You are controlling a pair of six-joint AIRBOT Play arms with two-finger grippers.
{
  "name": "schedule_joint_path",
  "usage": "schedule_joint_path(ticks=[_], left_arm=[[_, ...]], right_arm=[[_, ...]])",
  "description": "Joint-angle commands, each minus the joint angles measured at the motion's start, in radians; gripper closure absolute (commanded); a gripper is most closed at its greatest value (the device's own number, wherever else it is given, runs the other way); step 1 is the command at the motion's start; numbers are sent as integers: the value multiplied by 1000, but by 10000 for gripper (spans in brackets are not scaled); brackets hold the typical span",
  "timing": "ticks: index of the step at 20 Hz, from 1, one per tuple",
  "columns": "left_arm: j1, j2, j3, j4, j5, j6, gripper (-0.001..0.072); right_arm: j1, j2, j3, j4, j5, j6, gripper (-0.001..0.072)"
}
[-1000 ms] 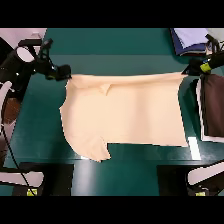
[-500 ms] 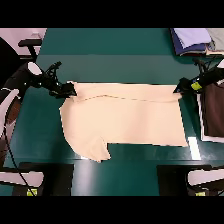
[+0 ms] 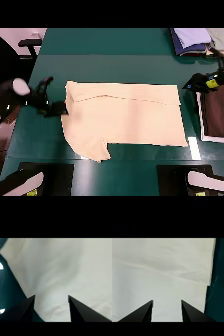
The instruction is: Fold the shirts.
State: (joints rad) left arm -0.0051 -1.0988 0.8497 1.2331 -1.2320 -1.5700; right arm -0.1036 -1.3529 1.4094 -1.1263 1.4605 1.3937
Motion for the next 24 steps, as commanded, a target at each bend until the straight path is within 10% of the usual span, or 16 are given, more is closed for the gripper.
schedule_joint_path(ticks=[1, 18, 20, 24], left_arm=[[0, 230, -269, -51, -7, -58, 226], [0, 346, -559, -329, 173, -19, 247], [0, 346, -558, -361, 166, 10, 673], [0, 346, -510, -377, 96, 60, 686]], right_arm=[[8, 83, -2, 2, -27, 0, 299], [9, 89, -2, 8, -10, 0, 301], [2, 89, -2, -29, 16, 0, 300], [-81, 124, -112, -72, 74, 0, 300]])
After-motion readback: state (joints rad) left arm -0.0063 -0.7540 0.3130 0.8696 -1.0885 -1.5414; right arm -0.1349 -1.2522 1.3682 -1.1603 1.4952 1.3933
